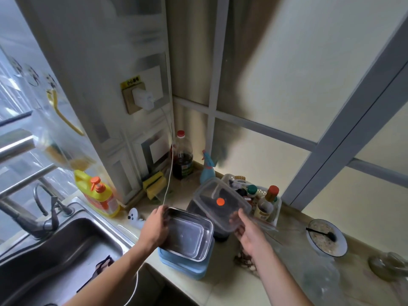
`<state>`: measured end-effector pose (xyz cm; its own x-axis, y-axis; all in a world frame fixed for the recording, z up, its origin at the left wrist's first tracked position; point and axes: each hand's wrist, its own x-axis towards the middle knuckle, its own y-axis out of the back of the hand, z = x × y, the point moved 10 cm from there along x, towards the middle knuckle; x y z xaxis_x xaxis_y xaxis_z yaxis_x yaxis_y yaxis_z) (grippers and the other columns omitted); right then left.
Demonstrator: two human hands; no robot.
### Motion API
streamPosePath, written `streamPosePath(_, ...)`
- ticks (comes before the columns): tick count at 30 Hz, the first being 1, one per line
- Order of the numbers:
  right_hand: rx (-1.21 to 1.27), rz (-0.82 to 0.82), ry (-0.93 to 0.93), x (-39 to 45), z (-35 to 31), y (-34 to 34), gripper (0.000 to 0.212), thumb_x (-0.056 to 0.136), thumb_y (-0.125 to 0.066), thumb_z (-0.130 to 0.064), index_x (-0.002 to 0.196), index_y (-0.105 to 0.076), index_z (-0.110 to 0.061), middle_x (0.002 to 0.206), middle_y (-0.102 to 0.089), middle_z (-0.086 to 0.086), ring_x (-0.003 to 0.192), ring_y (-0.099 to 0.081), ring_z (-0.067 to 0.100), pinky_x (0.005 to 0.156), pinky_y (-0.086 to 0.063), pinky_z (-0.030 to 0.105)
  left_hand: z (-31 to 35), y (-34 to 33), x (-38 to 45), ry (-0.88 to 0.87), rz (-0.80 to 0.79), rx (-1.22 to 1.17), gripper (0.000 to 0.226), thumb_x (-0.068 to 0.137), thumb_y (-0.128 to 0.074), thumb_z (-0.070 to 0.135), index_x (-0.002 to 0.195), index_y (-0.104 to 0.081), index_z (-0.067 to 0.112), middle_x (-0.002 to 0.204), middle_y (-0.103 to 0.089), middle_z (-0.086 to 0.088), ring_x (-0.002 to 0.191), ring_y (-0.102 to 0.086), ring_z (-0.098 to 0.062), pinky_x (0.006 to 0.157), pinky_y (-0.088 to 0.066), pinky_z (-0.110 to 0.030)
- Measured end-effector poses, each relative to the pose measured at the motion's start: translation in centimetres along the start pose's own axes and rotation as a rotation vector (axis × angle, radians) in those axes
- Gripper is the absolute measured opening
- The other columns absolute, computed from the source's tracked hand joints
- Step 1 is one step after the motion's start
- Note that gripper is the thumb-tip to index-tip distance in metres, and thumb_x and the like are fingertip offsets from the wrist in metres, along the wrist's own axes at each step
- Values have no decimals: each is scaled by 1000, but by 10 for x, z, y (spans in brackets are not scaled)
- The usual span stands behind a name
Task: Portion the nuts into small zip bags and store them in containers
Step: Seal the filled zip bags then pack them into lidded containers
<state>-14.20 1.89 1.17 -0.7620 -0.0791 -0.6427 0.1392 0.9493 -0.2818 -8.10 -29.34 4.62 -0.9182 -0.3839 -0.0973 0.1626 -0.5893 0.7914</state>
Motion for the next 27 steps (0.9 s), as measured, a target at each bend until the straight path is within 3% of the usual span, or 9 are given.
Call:
streamPosePath(2, 5, 11, 31, 10, -12, -3, 13, 99, -64, -24, 101, -68, -12, 89, -75, 6, 90, -69, 24, 91, -51, 41, -4, -2, 3, 1, -7, -31, 31, 97, -59, 19, 128, -57, 13, 123, -67, -11, 110, -63, -30, 88, -45, -30)
streamPosePath(6, -122, 133, 43, 38, -14, 2, 12, 100, -63, -23, 99, -69, -12, 83, -75, 5, 76, -71, 19, 70, -54, 33, -10, -3, 8, 4, -14, -82, 25, 96, -62, 22, 120, -60, 16, 116, -70, -7, 104, -64, -27, 81, -41, -26)
streamPosePath(10, -172, 205, 22, 59, 1, 10, 13, 100, -64, -24, 92, -68, -14, 69, -74, -1, 70, -69, 15, 67, -52, 29, -14, -5, 15, -10, -55, -86, 19, 92, -63, 22, 110, -59, 20, 110, -70, -3, 97, -63, -23, 78, -43, -26)
streamPosePath(14, -267, 216, -64, 69, 28, 15, 12, 100, -65, -28, 95, -67, -17, 81, -73, 0, 73, -66, 14, 65, -47, 27, -15, -11, 30, 14, -155, -57, 17, 91, -57, 24, 106, -56, 17, 108, -68, -7, 96, -62, -28, 78, -42, -28)
streamPosePath(18, -536, 307, 0, 72, 24, 15, 24, 95, -69, -37, 100, -67, -13, 80, -72, 4, 67, -64, 17, 57, -50, 27, -10, -18, 44, -10, -214, -31, 17, 94, -51, 27, 103, -59, 15, 109, -70, -12, 102, -63, -33, 81, -45, -31)
streamPosePath(22, -930, 467, 76, 98, 21, 31, 68, 64, -69, -74, 99, -68, -15, 90, -77, 11, 78, -74, 31, 75, -62, 41, -4, -27, 47, -67, -237, -7, 14, 95, -50, 23, 95, -57, 11, 102, -70, -18, 96, -63, -38, 77, -45, -36)
streamPosePath(27, -995, 515, 141, 65, 11, 12, 65, 83, -75, -54, 126, -60, -7, 126, -67, 15, 116, -64, 36, 94, -54, 40, -7, -29, 45, -79, -224, -24, 7, 94, -51, 19, 89, -47, 16, 95, -69, -19, 89, -62, -39, 70, -42, -34)
